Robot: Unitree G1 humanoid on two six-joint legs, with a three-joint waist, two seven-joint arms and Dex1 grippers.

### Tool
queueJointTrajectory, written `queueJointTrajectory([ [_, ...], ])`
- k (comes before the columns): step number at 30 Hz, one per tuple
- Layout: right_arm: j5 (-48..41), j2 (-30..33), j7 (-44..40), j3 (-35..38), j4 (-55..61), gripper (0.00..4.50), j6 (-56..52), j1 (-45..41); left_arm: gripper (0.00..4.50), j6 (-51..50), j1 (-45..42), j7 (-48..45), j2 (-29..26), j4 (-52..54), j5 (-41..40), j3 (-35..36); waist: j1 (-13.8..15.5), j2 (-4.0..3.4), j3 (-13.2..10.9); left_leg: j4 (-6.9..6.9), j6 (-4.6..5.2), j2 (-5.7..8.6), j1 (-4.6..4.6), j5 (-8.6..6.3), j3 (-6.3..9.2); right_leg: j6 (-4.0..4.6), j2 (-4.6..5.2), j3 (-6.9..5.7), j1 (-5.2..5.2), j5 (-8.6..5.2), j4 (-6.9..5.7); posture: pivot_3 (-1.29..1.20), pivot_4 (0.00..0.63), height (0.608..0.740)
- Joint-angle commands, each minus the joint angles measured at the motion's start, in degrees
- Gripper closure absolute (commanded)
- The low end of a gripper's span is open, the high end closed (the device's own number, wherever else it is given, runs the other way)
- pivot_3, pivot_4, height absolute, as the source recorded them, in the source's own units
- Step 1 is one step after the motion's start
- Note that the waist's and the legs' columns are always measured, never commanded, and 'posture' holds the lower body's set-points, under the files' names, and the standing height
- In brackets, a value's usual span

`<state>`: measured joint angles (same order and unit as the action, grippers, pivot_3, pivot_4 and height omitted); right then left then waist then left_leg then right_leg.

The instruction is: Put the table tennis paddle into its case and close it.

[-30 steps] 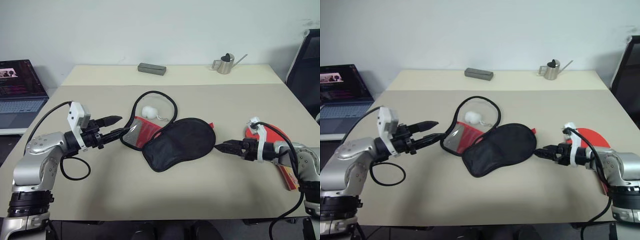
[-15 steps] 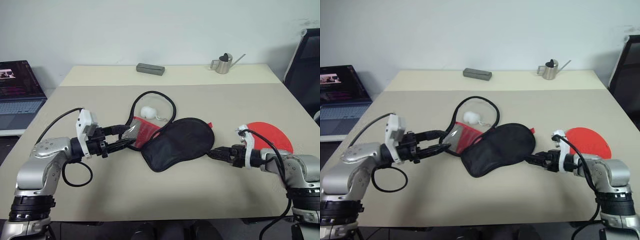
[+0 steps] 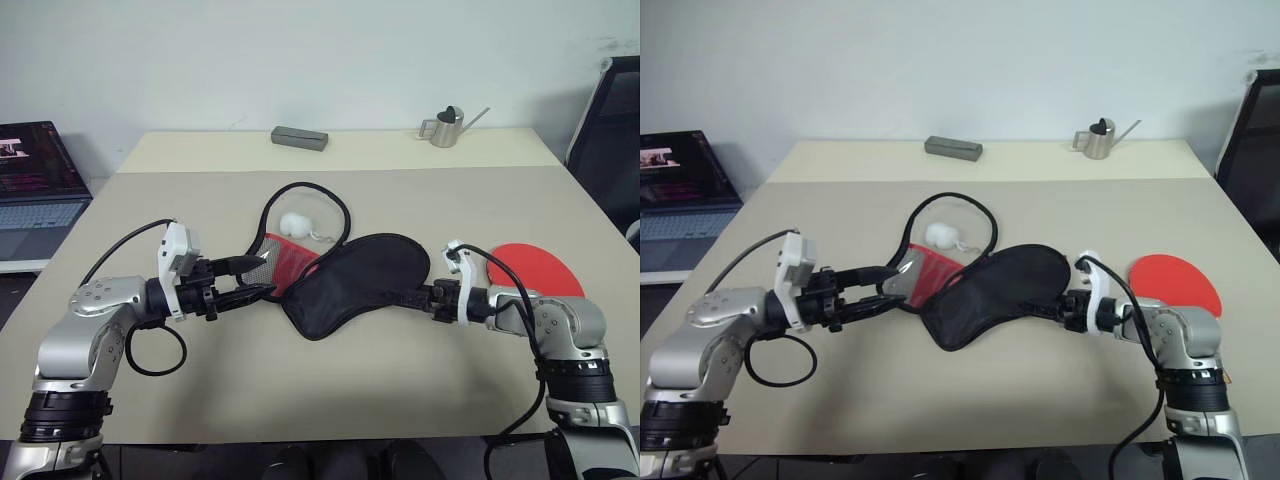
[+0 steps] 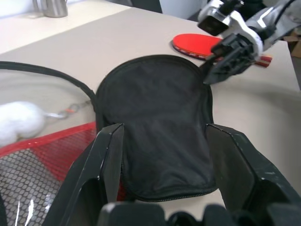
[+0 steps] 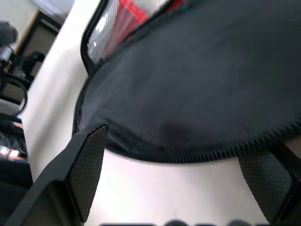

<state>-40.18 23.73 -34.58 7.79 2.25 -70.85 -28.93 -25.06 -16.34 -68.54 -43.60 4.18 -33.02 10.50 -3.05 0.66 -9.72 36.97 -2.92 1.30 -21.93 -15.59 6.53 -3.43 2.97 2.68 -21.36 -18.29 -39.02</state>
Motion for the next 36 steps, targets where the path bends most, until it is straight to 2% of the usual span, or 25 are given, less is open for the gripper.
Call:
queueJointTrajectory([
  [1, -0.99, -1.00, 2.43, 2.49, -0.40, 0.05, -0.98, -1.47, 1.51, -0.12, 0.14, -0.87, -1.24, 2.06, -1.30, 0.95, -0.03, 0.00, 0.00, 0.00, 0.00, 0.00, 0.00, 0.00, 0.00, 0.00, 0.00, 0.00, 0.00, 0.00, 0.00, 0.00, 0.150, 0.740],
  [5, -1.94, -5.11, 8.57, 5.79, 0.09, 0.05, -6.36, -1.67, 1.51, -0.58, -0.10, -1.00, -1.42, 2.31, -1.54, 1.54, -0.05, 0.00, 0.00, -0.01, 0.00, 0.00, 0.00, 0.00, 0.01, 0.00, 0.00, 0.00, -0.01, 0.00, 0.00, 0.00, 0.150, 0.740],
  [9, -2.75, -12.46, 15.53, 10.65, 2.00, 0.05, -12.89, -1.69, 1.51, -0.81, -0.23, -0.91, -1.31, 2.88, -1.84, 1.30, -0.25, 0.00, 0.00, -0.02, 0.00, -0.03, 0.01, 0.00, 0.09, 0.00, -0.01, 0.03, -0.03, 0.00, -0.04, 0.00, 0.150, 0.740],
  [10, -2.42, -13.85, 17.13, 11.87, 1.85, 0.22, -13.61, -2.06, 1.51, -0.94, -0.15, -0.87, -1.24, 3.19, -1.98, 1.17, -0.27, 0.00, 0.01, -0.02, 0.00, -0.02, 0.02, 0.00, 0.13, 0.00, -0.01, 0.04, -0.03, 0.00, -0.04, 0.00, 0.150, 0.740],
  [12, -2.25, -15.50, 18.75, 13.52, 1.64, 0.64, -15.32, -2.77, 1.51, -1.11, -0.02, -1.01, -1.24, 3.77, -2.11, 0.88, -0.27, 0.00, 0.01, -0.02, 0.00, -0.02, 0.02, 0.00, 0.18, 0.00, -0.01, 0.04, -0.03, 0.00, -0.04, 0.00, 0.150, 0.740],
  [23, -1.77, -15.00, 18.23, 11.54, 0.23, 4.40, -20.28, -5.89, 1.51, -2.00, 0.04, -2.04, -3.04, 5.42, -2.34, 0.87, -0.28, -0.02, 0.00, -0.03, 0.00, 0.02, 0.01, 0.00, 0.30, 0.01, -0.02, 0.01, -0.04, 0.00, -0.04, 0.00, 0.150, 0.740],
  [36, -1.98, -6.98, 10.64, 3.47, -3.03, 4.49, -18.99, -8.65, 1.51, -4.14, 5.17, -1.00, -4.43, 11.14, -4.96, 3.57, -0.30, -0.02, -0.01, -0.04, 0.00, 0.01, 0.00, 0.00, 0.31, 0.01, -0.02, 0.01, -0.05, 0.00, -0.01, 0.00, 0.150, 0.740],
])
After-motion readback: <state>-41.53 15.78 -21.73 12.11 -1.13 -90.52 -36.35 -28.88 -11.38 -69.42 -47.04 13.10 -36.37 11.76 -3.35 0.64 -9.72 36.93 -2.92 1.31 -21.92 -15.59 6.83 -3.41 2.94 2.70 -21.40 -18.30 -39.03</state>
